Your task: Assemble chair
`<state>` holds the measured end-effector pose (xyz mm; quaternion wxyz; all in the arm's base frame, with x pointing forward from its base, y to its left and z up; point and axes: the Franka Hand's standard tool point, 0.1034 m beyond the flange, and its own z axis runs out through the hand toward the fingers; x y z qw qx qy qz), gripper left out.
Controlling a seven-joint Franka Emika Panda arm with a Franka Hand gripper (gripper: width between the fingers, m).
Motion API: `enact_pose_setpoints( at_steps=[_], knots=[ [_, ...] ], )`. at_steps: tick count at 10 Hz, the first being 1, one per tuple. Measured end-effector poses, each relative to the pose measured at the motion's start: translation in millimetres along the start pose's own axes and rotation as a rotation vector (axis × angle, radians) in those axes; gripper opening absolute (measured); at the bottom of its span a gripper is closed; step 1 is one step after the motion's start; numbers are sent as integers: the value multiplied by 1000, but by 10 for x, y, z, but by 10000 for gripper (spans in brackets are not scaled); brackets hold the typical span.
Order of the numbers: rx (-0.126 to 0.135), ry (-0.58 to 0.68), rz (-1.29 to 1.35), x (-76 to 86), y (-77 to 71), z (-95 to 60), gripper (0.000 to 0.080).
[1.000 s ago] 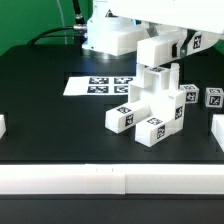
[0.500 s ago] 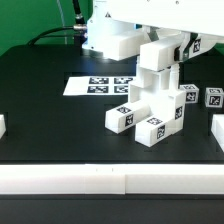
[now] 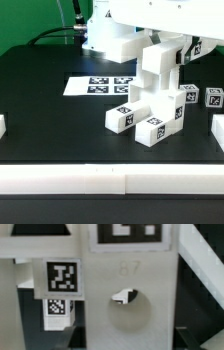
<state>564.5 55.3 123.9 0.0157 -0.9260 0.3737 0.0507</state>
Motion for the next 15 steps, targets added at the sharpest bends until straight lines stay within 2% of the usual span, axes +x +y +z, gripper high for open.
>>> enact_pose_setpoints(
  at_steps=[4, 15],
  knots=[
    [-4, -2, 0, -4, 9, 22, 289],
    [-27, -10, 0, -36, 87, 207, 289]
  ],
)
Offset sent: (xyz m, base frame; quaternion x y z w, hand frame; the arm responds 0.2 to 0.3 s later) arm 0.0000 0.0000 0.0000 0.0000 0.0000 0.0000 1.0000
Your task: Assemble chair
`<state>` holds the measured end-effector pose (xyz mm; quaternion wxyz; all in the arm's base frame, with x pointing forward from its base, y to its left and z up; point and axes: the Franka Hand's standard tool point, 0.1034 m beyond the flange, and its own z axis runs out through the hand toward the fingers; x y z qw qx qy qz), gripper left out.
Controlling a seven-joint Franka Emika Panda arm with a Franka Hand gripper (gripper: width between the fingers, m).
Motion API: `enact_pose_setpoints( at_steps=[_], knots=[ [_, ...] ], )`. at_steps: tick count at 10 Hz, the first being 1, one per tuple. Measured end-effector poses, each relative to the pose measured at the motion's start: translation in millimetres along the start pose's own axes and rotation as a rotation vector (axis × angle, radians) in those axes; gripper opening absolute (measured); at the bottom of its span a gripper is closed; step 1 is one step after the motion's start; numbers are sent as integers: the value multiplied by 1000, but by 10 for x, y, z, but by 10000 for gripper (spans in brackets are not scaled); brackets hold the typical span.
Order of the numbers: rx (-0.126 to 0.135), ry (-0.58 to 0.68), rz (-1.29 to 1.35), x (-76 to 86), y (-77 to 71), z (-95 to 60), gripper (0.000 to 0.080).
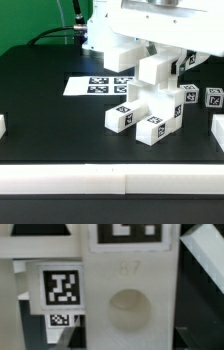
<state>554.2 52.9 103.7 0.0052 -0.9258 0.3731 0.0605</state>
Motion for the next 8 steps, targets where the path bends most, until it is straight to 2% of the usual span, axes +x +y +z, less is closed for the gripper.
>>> enact_pose_setpoints(
  at_steps=[3, 8],
  knots=[
    [1, 10, -7, 15, -27, 55, 289],
    [1, 10, -7, 14, -27, 56, 289]
  ],
)
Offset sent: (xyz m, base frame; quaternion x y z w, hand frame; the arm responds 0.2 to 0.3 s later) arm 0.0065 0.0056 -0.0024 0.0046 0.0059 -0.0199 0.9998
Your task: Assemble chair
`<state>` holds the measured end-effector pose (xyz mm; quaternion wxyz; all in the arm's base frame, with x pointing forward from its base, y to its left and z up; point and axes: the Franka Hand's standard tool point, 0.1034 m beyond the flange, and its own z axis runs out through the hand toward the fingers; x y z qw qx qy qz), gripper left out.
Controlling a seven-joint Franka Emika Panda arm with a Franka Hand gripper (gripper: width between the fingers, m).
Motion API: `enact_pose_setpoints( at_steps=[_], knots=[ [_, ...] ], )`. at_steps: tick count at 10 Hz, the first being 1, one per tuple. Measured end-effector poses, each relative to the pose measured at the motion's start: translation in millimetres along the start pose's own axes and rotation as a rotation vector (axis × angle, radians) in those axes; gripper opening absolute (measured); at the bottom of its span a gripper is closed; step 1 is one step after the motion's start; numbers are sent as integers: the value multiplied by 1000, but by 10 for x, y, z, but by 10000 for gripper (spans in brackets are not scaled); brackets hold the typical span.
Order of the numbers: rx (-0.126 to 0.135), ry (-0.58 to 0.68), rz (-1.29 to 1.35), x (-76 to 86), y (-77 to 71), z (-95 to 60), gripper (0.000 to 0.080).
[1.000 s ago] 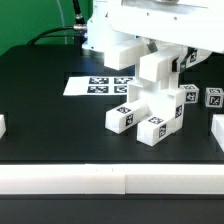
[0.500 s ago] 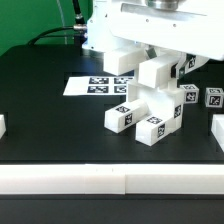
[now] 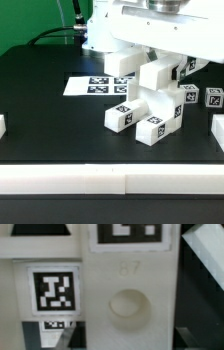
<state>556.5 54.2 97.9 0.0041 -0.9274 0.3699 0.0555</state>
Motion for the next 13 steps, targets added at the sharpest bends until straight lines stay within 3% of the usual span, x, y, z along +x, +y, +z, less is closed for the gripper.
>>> enact_pose_setpoints(
  at_steps=[7, 13],
  knots=[
    [-7, 26, -24, 86, 4, 228, 289],
    [2, 43, -94, 226, 16, 212, 289]
  ],
)
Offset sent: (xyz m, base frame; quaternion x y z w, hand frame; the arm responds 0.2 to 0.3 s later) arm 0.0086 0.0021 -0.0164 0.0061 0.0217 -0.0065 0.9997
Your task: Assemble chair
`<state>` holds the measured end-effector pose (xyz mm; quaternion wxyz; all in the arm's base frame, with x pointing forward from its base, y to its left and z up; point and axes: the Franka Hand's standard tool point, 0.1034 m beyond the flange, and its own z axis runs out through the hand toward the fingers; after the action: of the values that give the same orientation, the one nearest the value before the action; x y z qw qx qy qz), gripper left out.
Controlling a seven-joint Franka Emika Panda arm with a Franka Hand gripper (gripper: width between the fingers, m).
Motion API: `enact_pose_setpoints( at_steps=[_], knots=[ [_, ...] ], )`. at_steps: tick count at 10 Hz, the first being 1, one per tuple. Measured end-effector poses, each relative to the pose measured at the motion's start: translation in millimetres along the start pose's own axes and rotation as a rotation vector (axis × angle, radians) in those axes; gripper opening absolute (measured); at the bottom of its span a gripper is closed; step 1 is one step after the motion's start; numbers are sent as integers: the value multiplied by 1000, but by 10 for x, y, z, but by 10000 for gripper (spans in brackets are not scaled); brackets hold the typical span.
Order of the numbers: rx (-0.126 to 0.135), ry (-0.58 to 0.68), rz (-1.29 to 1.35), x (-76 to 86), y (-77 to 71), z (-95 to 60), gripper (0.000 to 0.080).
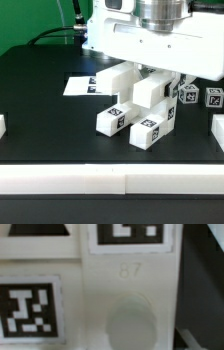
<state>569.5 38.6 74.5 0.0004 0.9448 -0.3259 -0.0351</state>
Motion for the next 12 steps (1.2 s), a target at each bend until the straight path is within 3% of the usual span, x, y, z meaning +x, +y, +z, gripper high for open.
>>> enact_pose_setpoints(
  at_steps=[2, 5, 6, 7, 8, 12],
  knots=[
    [8, 18, -32, 153, -28, -10, 289],
    [9, 21, -32, 157, -36, -2, 304],
    [8, 21, -32, 157, -35, 0, 492],
    [8, 21, -32, 156, -35, 1, 599],
    [8, 21, -32, 156, -35, 2, 634],
    [8, 20, -32, 159, -30, 3, 649]
  ],
)
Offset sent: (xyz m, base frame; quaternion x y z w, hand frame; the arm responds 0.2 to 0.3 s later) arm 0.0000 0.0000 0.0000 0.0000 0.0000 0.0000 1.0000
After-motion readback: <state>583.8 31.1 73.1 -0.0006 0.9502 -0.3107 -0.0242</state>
